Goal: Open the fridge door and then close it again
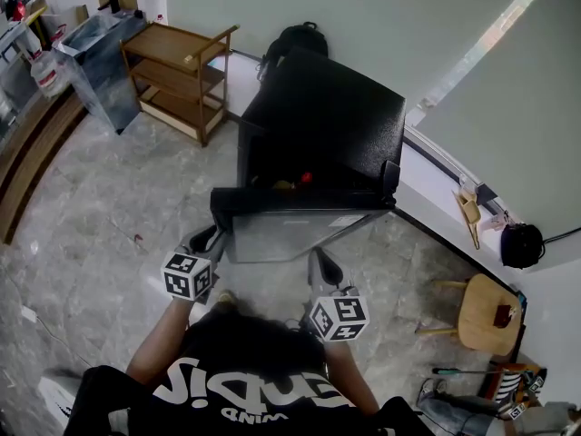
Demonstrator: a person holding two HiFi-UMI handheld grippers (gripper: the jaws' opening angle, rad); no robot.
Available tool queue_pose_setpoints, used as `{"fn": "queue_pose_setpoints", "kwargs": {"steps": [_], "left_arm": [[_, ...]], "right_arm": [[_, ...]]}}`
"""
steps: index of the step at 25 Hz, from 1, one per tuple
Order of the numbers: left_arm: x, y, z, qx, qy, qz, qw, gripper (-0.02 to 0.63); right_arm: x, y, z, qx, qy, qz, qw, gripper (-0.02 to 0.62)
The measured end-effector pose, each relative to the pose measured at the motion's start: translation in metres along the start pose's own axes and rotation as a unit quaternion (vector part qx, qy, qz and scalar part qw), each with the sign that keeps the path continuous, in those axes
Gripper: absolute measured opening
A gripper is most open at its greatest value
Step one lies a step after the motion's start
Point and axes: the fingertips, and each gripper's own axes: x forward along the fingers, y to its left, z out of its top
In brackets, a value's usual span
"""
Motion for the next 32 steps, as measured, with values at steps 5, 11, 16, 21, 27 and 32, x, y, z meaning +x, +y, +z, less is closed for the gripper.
{"fn": "queue_pose_setpoints", "kwargs": {"steps": [5,11,16,21,27,32], "left_arm": [[0.015,0.013,0.012,-0.004,-0.006,0.002,1.0000,0.100],[0.030,0.023,0.022,0.004,-0.005,-0.008,0.9999,0.100],[0.042,0.030,0.029,0.005,-0.007,-0.013,0.9999,0.100],[0.054,0.038,0.038,0.011,-0.004,-0.018,0.9998,0.100],[0.070,0.045,0.048,0.011,-0.006,-0.020,0.9997,0.098],[0.081,0.050,0.054,0.012,-0.007,-0.025,0.9996,0.097]], "right_arm": [[0.009,-0.007,0.005,-0.001,0.001,-0.006,1.000,-0.003],[0.019,-0.011,0.010,-0.002,0.000,-0.011,1.000,-0.003],[0.025,-0.012,0.012,-0.002,-0.001,-0.015,1.000,-0.003],[0.028,-0.017,0.014,0.001,0.000,-0.024,1.000,-0.003],[0.030,-0.026,0.014,0.006,0.003,-0.035,0.999,-0.003],[0.032,-0.029,0.015,0.008,0.004,-0.042,0.999,-0.003]]}}
